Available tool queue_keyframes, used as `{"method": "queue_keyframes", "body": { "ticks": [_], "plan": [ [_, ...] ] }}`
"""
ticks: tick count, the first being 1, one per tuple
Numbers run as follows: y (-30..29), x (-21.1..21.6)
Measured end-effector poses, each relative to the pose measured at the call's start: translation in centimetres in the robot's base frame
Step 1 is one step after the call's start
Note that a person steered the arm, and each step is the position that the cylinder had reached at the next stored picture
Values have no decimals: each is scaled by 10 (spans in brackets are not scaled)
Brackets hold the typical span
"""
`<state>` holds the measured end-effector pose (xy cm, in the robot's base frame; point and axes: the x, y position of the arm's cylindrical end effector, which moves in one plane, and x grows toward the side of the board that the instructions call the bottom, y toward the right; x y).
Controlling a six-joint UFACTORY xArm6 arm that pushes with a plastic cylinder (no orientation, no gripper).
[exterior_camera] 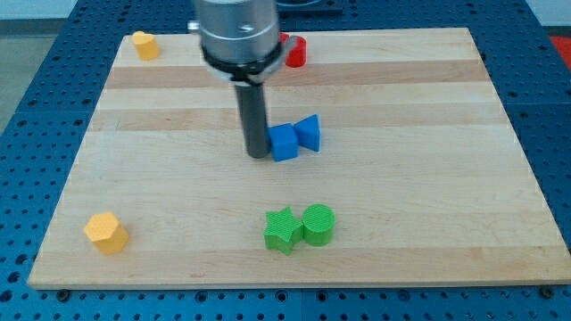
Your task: Push the yellow hexagon upwards of the board
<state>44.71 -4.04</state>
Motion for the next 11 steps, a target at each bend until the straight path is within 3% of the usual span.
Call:
{"method": "queue_keyframes", "body": {
  "ticks": [1, 3, 5, 7, 8, 9, 10, 11],
  "plan": [
    [-16, 11],
    [-110, 75],
    [-89, 170],
    [-209, 159],
    [-216, 116],
    [-193, 48],
    [-222, 70],
    [-238, 152]
  ]
}}
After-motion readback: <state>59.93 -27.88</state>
